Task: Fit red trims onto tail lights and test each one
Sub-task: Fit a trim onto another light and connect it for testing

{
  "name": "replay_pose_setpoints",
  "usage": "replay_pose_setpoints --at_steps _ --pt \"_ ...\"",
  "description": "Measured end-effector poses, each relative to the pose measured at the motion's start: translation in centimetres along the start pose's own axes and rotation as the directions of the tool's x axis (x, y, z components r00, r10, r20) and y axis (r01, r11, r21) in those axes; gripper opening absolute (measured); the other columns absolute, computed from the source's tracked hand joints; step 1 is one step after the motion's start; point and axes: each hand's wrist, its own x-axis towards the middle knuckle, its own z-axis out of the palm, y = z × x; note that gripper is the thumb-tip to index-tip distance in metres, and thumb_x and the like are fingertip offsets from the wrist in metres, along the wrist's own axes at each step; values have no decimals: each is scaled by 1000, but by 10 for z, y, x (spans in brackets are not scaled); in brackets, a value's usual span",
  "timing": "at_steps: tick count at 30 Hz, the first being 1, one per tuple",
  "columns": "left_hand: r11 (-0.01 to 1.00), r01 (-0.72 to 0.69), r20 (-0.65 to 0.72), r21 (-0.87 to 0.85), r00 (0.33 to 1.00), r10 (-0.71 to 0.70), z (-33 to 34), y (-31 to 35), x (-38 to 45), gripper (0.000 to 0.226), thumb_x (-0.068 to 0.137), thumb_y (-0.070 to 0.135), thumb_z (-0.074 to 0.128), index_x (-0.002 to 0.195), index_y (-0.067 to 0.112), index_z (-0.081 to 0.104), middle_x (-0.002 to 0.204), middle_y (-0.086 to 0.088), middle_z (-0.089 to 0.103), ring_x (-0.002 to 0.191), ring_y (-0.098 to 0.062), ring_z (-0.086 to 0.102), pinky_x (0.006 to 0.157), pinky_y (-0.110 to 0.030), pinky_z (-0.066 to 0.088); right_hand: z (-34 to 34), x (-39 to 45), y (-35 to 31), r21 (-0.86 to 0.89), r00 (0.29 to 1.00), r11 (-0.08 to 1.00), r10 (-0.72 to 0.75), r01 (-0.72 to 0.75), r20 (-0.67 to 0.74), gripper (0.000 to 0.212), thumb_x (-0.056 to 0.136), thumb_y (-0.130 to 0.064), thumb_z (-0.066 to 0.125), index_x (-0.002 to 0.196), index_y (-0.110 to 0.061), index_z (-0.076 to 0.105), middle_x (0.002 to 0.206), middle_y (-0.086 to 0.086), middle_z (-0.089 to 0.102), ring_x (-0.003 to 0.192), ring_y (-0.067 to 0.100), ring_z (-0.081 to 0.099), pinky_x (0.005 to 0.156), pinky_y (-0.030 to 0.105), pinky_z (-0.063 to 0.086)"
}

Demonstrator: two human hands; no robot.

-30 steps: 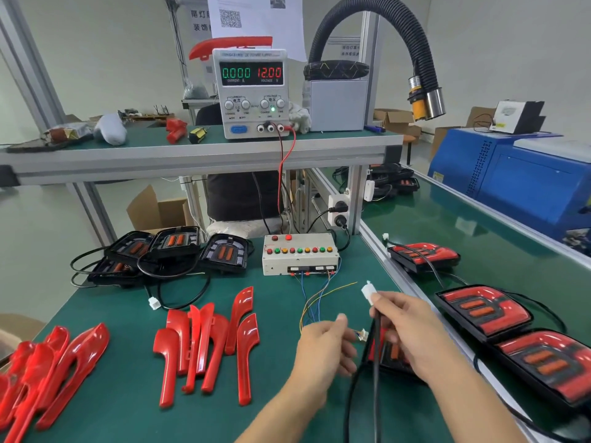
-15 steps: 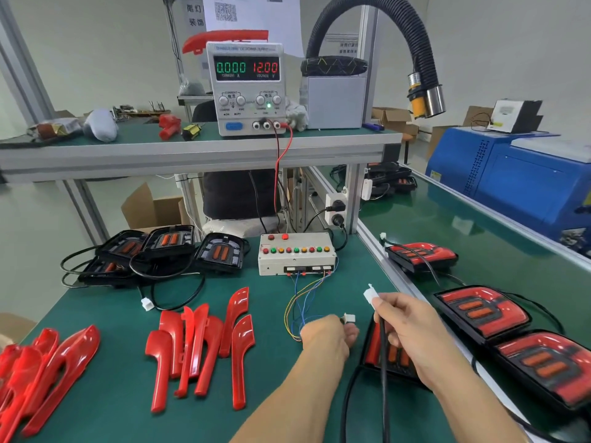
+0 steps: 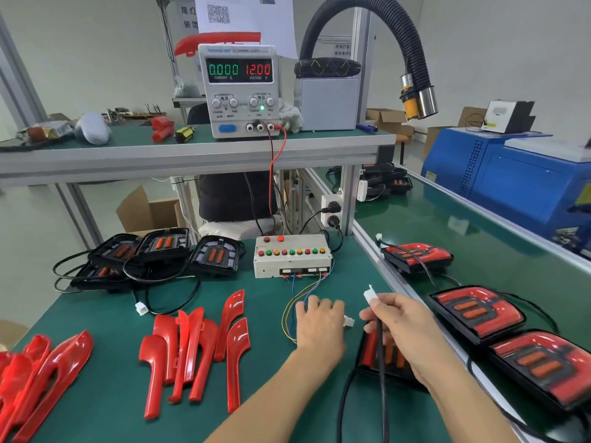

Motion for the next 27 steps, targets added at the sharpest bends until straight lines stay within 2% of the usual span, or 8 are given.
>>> replay_pose_setpoints --at_steps 2,6,10,13,15,18,22,27 --pt "997 -57 75 43 996 53 6 -10 2 29 93 15 57 121 20 58 121 -6 59 117 -30 54 98 -42 32 0 2 0 -25 1000 1000 4 -4 7 7 101 -13 61 102 -9 67 79 4 78 60 12 69 53 21 48" --pt "956 -215 33 -201 974 226 0 -33 6 25 102 29 51 117 24 70 109 -3 66 107 -25 60 93 -37 39 -1 5 2 -183 998 981 -60 62 18 4 98 -17 66 99 -14 68 76 -1 77 60 11 69 57 16 49" --pt "802 -183 -42 -568 980 194 -20 -60 6 18 99 26 60 104 20 76 88 7 64 84 -8 58 78 -25 44 -3 5 3 -537 974 814 -210 221 81 6 96 -28 66 93 -33 65 79 -18 70 70 0 63 61 12 43" --pt "649 -96 -1 -755 989 145 -40 -71 8 15 98 29 61 88 27 71 72 13 55 65 -3 46 64 -20 38 0 1 -2 -594 933 722 -310 355 180 6 96 -32 63 93 -38 63 86 -28 65 73 -3 59 65 11 44" --pt "612 -76 34 -787 986 166 -49 -72 8 19 99 31 60 82 32 68 71 4 53 66 -10 44 62 -29 37 4 -1 -5 -628 906 655 -345 419 245 6 98 -32 62 98 -38 62 87 -20 66 78 1 60 67 20 48" --pt "550 -60 45 -833 984 175 -55 -72 8 24 101 27 60 79 31 67 70 -1 51 64 -14 42 58 -27 34 9 -2 -8 -662 869 574 -409 483 279 6 99 -31 60 103 -36 61 89 -17 65 83 4 59 73 31 50" --pt "558 -46 51 -828 986 157 -57 -72 9 22 101 24 60 80 23 68 60 13 44 56 -4 35 54 -19 30 10 -3 -9 -661 822 514 -476 547 311 6 100 -30 59 105 -34 61 89 -18 62 81 7 57 70 27 46" --pt "522 -6 70 -853 989 127 -60 -73 9 28 100 26 61 74 31 67 51 19 39 53 0 32 51 -14 27 11 -5 -8 -668 774 434 -516 605 367 5 101 -29 59 105 -28 61 92 -16 60 76 9 56 68 36 49"
